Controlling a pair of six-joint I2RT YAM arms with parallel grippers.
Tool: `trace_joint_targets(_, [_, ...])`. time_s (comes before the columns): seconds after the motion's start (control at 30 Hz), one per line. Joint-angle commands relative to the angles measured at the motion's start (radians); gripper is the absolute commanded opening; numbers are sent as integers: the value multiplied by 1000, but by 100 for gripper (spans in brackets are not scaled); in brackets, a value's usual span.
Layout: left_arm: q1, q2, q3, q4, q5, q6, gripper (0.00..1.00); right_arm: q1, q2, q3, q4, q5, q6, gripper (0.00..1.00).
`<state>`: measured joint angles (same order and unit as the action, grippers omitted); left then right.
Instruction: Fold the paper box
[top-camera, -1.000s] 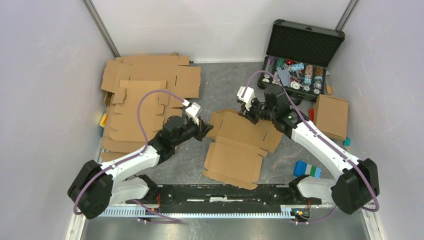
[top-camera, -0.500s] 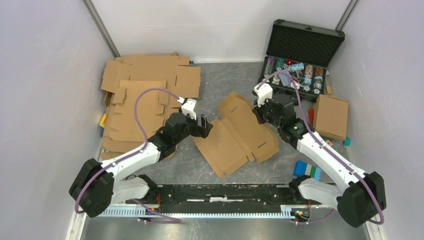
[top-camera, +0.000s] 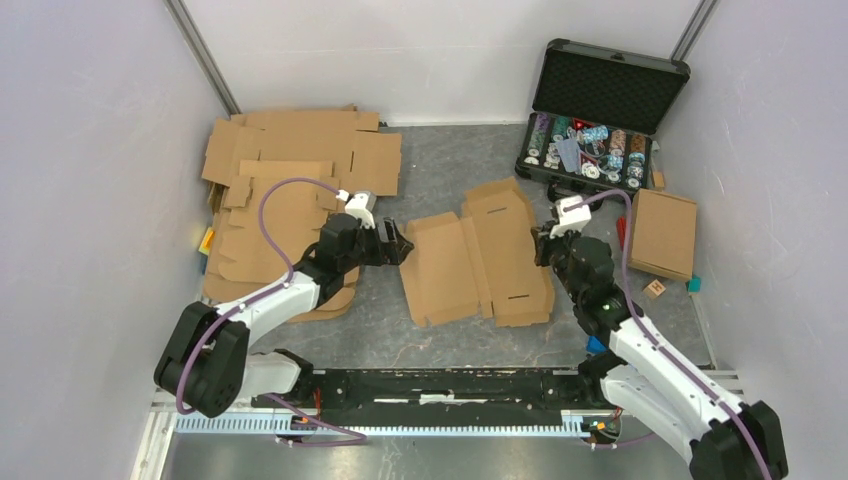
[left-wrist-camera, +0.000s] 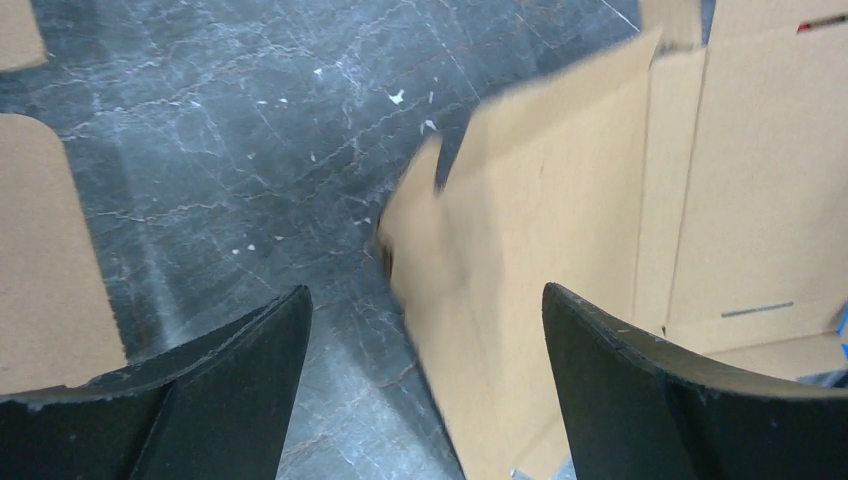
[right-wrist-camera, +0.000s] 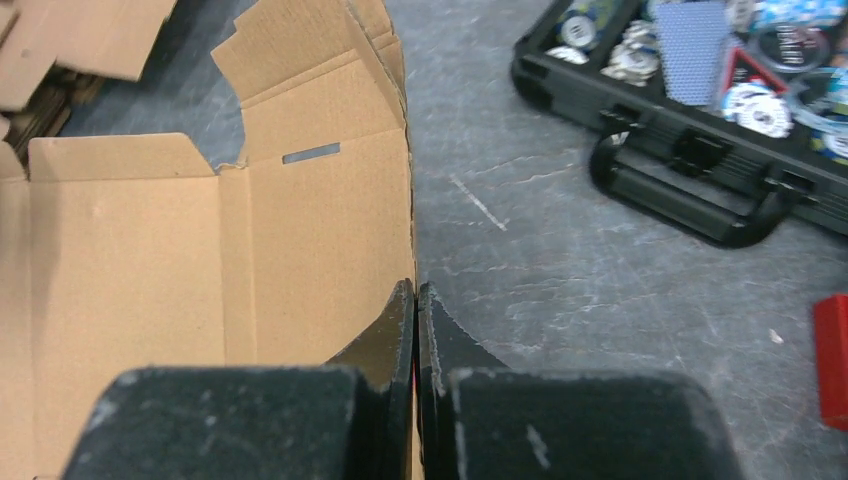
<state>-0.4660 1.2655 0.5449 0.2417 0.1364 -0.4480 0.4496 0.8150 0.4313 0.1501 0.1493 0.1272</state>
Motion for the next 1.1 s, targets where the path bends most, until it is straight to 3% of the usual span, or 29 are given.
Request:
trace_joint_targets(0.0, [0, -12, -1, 67, 78, -48, 92, -5, -95, -64, 141, 175, 59, 0])
trace_joint_targets(0.27, [1, -14, -22, 144, 165, -37, 93, -6, -203, -143, 200, 189, 68, 0])
trace_joint_targets(0.47, [3, 74, 30, 69, 139, -31, 87, -6, -273, -214, 276, 162, 64, 0])
trace_joint_targets(0.63, [4, 108, 28, 109, 184, -49, 84, -6, -279, -241, 297, 135, 61, 0])
trace_joint_targets(0.83, [8, 138, 29, 166, 265, -65, 62, -6, -277, -314, 371, 143, 107, 0])
trace_joint_targets(1.07, [9, 77, -13, 266, 330, -82, 15, -7, -194, -401, 528, 147, 141, 0])
